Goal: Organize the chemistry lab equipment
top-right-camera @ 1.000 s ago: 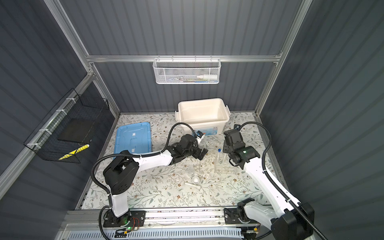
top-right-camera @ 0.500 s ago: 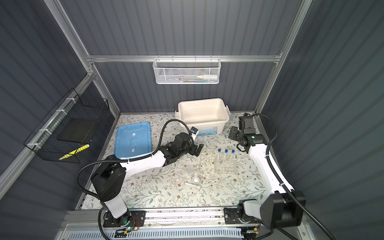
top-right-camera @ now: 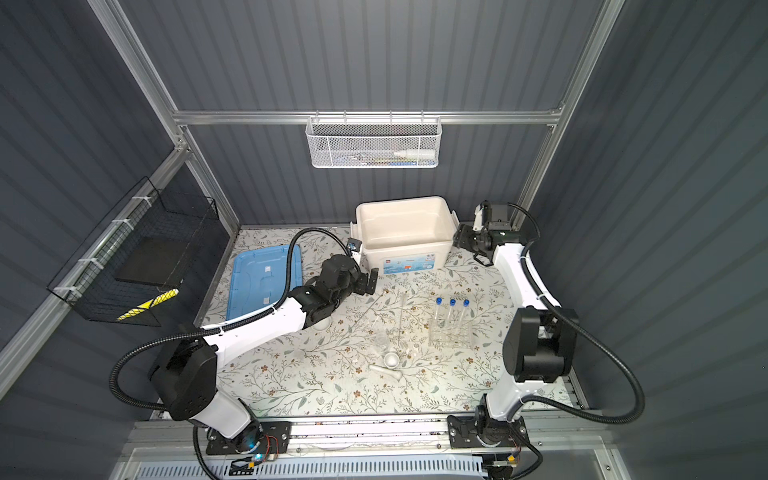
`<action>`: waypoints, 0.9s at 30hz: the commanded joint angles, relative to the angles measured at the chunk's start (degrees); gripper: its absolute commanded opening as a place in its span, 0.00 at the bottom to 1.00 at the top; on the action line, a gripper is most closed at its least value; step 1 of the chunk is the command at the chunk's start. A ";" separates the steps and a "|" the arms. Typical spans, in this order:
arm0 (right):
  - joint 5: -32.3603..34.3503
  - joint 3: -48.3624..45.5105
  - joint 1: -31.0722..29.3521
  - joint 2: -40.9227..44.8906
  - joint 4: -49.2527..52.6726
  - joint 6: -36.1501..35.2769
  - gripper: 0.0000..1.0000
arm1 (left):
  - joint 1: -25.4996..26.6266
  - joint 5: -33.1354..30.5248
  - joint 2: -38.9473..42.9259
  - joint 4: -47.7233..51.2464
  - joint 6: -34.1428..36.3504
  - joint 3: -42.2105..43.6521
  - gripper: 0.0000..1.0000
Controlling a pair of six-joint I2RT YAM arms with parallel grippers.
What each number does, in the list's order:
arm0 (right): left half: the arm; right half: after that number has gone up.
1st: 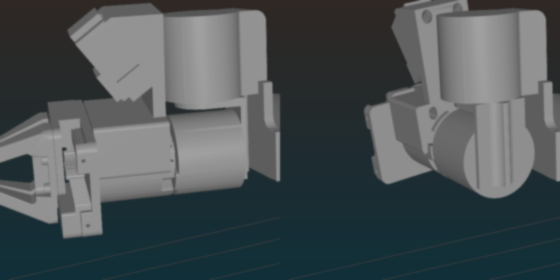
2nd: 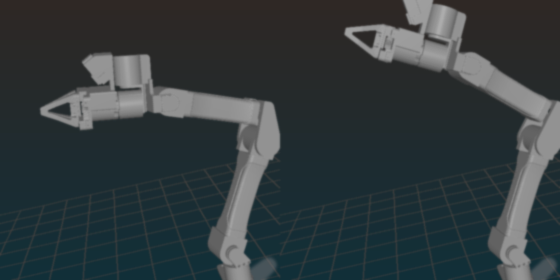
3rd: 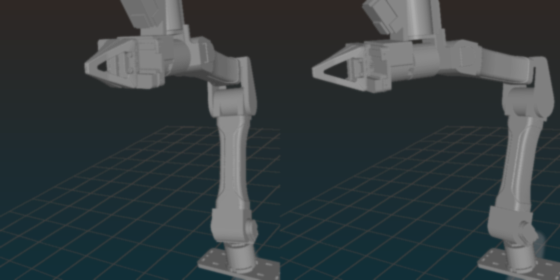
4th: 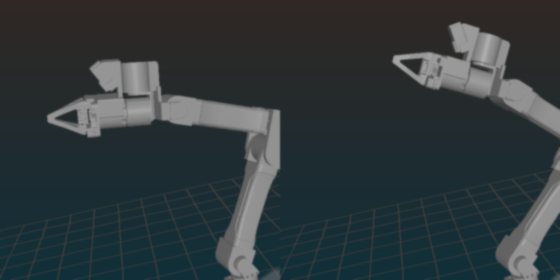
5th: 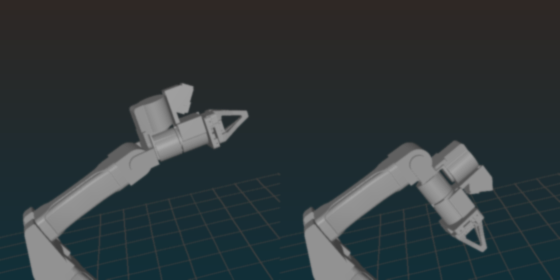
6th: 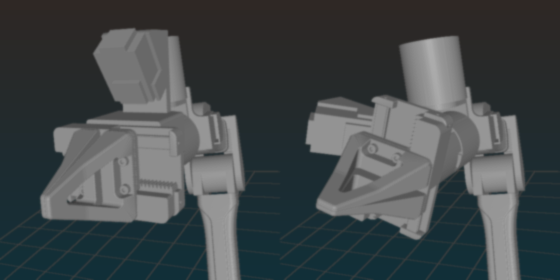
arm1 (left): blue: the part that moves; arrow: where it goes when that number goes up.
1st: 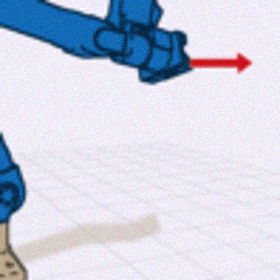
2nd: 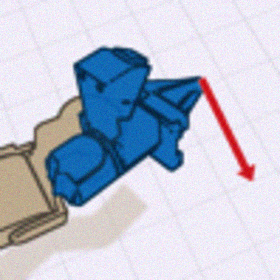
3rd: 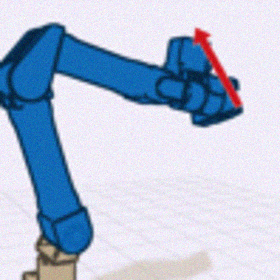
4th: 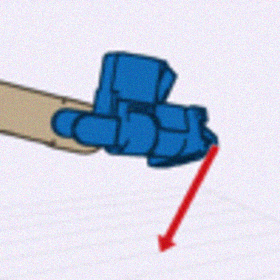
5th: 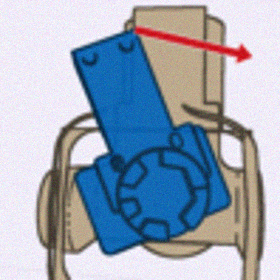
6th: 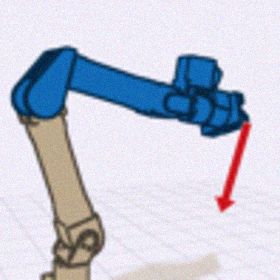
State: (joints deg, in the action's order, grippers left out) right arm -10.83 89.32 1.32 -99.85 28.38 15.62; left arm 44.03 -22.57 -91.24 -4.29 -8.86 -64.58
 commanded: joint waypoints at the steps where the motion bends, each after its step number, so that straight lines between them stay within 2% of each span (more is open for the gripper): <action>1: -3.44 4.46 0.50 -3.22 1.73 -2.28 0.69 | -1.61 -1.78 2.06 3.73 -1.76 -0.07 1.00; 10: -6.25 14.80 0.52 -12.72 4.23 -3.05 0.61 | -7.12 2.57 2.63 7.99 -5.43 -2.31 1.00; 14: -7.54 17.93 0.52 -15.83 6.03 -3.66 0.58 | -8.06 3.62 2.20 9.16 -5.73 -2.40 1.00; 27: -7.25 19.67 -2.09 -17.48 9.84 -7.69 0.47 | -9.05 7.00 0.30 13.08 -3.60 -0.20 1.00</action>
State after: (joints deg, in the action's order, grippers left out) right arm -17.45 107.44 0.36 -117.05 35.81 9.91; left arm 35.40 -17.39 -90.32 6.94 -13.32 -65.08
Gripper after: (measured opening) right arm 0.478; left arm 0.997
